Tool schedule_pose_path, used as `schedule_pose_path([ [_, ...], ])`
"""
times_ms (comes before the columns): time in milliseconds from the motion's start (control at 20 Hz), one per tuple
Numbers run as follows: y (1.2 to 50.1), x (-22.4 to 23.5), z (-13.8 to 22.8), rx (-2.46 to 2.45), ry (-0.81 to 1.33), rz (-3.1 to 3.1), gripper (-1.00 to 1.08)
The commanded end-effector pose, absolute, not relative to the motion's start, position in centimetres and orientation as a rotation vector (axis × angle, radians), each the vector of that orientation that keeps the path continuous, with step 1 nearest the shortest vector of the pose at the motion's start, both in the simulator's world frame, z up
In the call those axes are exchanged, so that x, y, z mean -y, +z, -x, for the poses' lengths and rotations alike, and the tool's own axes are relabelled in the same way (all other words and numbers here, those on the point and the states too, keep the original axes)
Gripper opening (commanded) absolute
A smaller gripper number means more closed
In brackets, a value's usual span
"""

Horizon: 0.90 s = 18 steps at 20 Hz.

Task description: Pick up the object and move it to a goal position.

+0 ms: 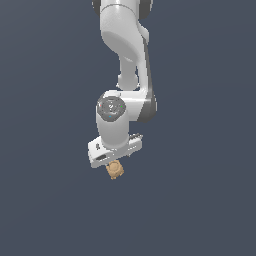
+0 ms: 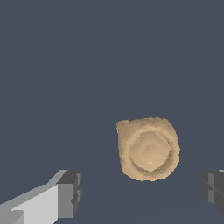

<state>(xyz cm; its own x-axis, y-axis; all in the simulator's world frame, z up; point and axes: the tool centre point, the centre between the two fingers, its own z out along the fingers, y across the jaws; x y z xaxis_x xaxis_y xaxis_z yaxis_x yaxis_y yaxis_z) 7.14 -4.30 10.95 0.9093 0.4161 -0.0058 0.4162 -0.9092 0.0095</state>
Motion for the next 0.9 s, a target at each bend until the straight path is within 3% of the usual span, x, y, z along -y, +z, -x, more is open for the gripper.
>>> schedule_pose_path([
  [0,10.3,4.9,-7.6,-0.723,-0.003,-3.05,1.0],
  [850,7.9,6.0,-8.4,-0.817,-0.001,-3.033,1.0],
])
